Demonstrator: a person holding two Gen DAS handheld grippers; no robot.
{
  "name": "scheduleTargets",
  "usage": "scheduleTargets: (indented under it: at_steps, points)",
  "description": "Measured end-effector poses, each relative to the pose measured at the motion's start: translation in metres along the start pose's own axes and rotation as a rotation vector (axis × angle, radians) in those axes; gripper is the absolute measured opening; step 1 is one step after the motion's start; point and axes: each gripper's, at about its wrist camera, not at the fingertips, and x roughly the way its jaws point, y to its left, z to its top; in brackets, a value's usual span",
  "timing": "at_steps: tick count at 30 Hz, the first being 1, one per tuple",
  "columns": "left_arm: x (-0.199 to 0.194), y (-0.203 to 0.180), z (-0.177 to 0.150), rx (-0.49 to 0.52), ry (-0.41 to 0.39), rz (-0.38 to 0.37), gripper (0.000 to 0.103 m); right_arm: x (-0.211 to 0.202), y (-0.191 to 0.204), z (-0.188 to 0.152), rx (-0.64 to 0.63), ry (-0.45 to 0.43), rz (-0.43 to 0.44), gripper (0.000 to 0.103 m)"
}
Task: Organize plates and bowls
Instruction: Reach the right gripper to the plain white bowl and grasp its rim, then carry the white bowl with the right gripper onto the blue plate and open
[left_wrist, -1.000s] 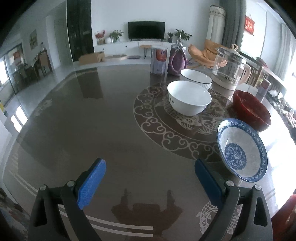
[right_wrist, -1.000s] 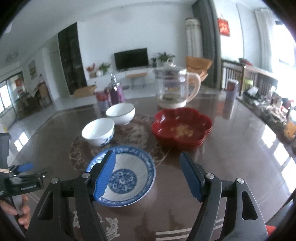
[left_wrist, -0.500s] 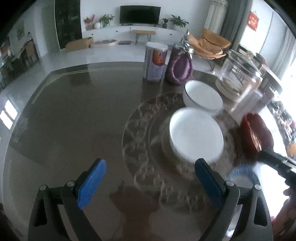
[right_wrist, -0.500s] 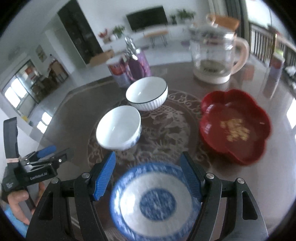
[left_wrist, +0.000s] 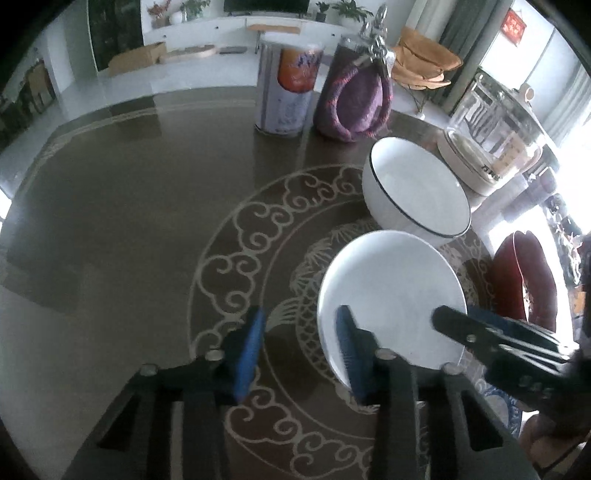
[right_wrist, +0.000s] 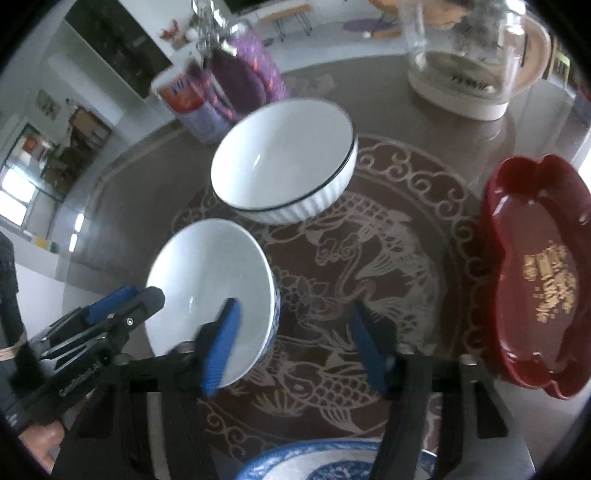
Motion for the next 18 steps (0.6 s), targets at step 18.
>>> scheduleTargets:
  at_steps: [18]
  points:
    - [-0.067, -0.029, -0.037, 0.052, -0.075, -0.088, 0.007, -0.051, 0.002, -0.040, -0.006, -0.045, 0.130, 0.013]
